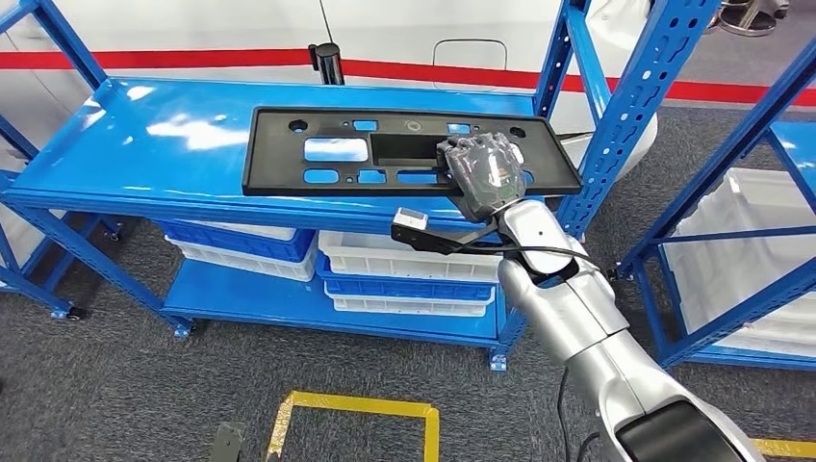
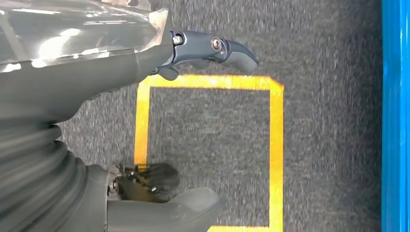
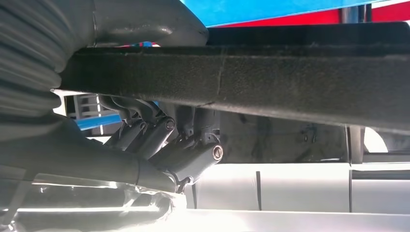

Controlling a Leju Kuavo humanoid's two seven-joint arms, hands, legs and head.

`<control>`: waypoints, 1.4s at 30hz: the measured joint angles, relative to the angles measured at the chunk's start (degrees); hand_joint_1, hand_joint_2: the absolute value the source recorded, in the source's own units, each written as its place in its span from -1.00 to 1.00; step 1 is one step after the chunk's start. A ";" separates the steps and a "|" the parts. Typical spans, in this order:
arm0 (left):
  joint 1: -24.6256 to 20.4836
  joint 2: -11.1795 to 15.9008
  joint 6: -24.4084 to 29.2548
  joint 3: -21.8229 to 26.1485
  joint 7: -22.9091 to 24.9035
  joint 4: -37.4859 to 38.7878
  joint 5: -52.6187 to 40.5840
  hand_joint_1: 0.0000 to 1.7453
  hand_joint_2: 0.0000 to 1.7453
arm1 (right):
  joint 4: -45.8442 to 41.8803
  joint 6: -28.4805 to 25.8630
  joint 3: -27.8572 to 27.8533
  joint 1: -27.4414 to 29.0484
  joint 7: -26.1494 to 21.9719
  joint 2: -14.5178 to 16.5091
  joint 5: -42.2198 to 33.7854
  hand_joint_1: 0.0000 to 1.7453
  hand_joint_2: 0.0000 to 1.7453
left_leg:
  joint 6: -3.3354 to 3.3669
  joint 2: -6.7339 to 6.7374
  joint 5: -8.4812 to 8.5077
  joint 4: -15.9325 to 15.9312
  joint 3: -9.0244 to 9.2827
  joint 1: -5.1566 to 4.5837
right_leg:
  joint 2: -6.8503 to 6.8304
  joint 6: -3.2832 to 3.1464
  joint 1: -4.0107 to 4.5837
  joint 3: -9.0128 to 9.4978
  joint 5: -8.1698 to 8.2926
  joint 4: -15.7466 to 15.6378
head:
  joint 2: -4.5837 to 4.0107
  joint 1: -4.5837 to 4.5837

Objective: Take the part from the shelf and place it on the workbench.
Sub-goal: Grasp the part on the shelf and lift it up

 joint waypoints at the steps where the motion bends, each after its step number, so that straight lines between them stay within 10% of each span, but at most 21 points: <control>1: -0.06 0.15 -0.01 -0.07 -0.12 -0.02 0.02 -1.00 1.00 | 0.01 -0.01 -0.04 -0.13 0.06 -0.02 -0.12 0.98 1.00 | 0.99 0.05 0.60 -2.67 1.69 -0.63 | -0.06 0.05 0.04 -0.05 0.25 -0.07 | 0.00 0.20; 6: -0.14 0.43 -0.70 -0.22 -0.69 -0.07 -0.23 -1.00 1.00 | -0.42 0.06 -1.09 0.03 1.08 -0.43 -0.02 0.98 1.00 | 1.75 0.33 3.82 -7.59 3.10 -1.30 | -0.44 1.45 -0.44 -0.54 0.84 -0.62 | 0.00 0.27; 11: -0.28 -0.15 -1.19 -0.45 -0.31 -0.12 -1.22 -1.00 1.00 | -2.14 0.22 -3.03 2.09 1.90 -1.75 1.35 0.98 1.00 | -0.09 0.79 6.97 -9.31 0.78 -0.02 | -0.53 2.64 -1.57 -4.38 -6.77 12.48 | 0.00 0.59; 15: -0.44 -0.28 -1.44 -0.65 -0.20 -0.14 -1.23 -1.00 1.00 | -3.54 0.54 -3.45 3.50 1.90 -1.93 2.27 0.98 1.00 | -1.84 0.91 8.38 -7.85 -2.32 1.14 | -1.02 6.09 -2.91 3.13 -3.87 4.06 | 0.00 0.79; 17: -0.47 -0.31 -1.63 -0.71 -0.17 -0.15 -1.26 -1.00 1.00 | -4.42 0.70 -3.74 3.81 1.90 -1.84 2.74 0.98 1.00 | -2.72 0.59 9.05 -7.05 -3.45 1.25 | -1.22 5.84 -2.51 6.20 -4.30 -1.23 | 0.00 0.97; 20: -0.39 -0.40 -1.81 -0.79 -0.17 -0.15 -1.30 -1.00 1.00 | -5.08 1.05 -4.11 4.38 1.90 -1.67 3.05 0.98 1.00 | -3.84 -0.02 10.05 -7.07 -4.02 1.39 | -1.42 4.06 -2.46 5.80 -3.98 -2.04 | 0.00 0.89; 24: -0.33 -0.43 -1.84 -1.01 -0.17 -0.14 -1.31 -1.00 1.00 | -5.68 1.25 -4.47 4.53 1.96 -1.34 3.09 0.98 1.00 | -4.77 -0.03 1.44 1.26 -6.88 1.71 | -1.87 0.83 -2.95 3.93 -1.57 -2.28 | 0.00 0.43; 27: -0.32 -0.42 -1.84 -1.15 -0.16 -0.14 -1.32 -1.00 1.00 | -5.75 1.26 -4.87 4.82 2.09 -1.37 3.20 0.98 1.00 | -5.37 -0.02 -1.76 9.55 -7.39 2.08 | -2.00 0.80 -2.99 1.73 0.21 -2.22 | 0.00 0.39; 30: -0.40 -0.39 -1.85 -1.18 -0.15 -0.16 -1.32 -1.00 1.00 | -5.81 1.27 -5.26 5.02 2.20 -1.50 3.37 0.98 1.00 | -5.79 -0.09 1.44 2.82 -0.62 2.77 | -1.79 1.81 -3.26 -0.09 1.84 -2.13 | 0.00 0.34; 32: -0.52 -0.41 -1.86 -1.18 -0.15 -0.21 -1.32 -1.00 1.00 | -6.03 1.27 -5.63 4.94 2.25 -1.64 3.39 0.98 1.00 | -5.76 -0.41 1.12 -4.76 4.58 2.76 | -1.54 2.92 -3.09 -0.87 3.01 -2.14 | 0.00 0.31; 36: -0.51 -0.57 -1.93 -1.18 -0.01 -0.22 -1.33 -1.00 1.00 | -6.23 1.29 -6.00 5.06 2.25 -2.00 3.36 0.98 1.00 | -3.49 -0.12 1.78 -7.49 4.63 1.78 | -1.40 4.73 -2.82 -1.78 4.45 -2.96 | 0.00 0.39; 40: -0.47 -0.66 -1.95 -1.17 0.08 -0.22 -1.34 -1.00 1.00 | -6.17 1.34 -6.08 5.30 2.24 -2.35 3.38 0.98 1.00 | -1.09 0.38 4.59 -7.68 1.56 1.05 | -1.36 3.21 -2.70 -5.71 -4.52 8.51 | 0.00 0.81; 42: -0.36 -0.79 -1.98 -1.18 0.09 -0.22 -1.34 -1.00 1.00 | -6.03 1.34 -6.09 5.39 2.21 -2.44 3.40 0.98 1.00 | -0.79 0.41 5.87 -7.63 -0.10 0.43 | -1.34 3.41 -2.25 -5.89 -6.22 14.17 | 0.00 0.87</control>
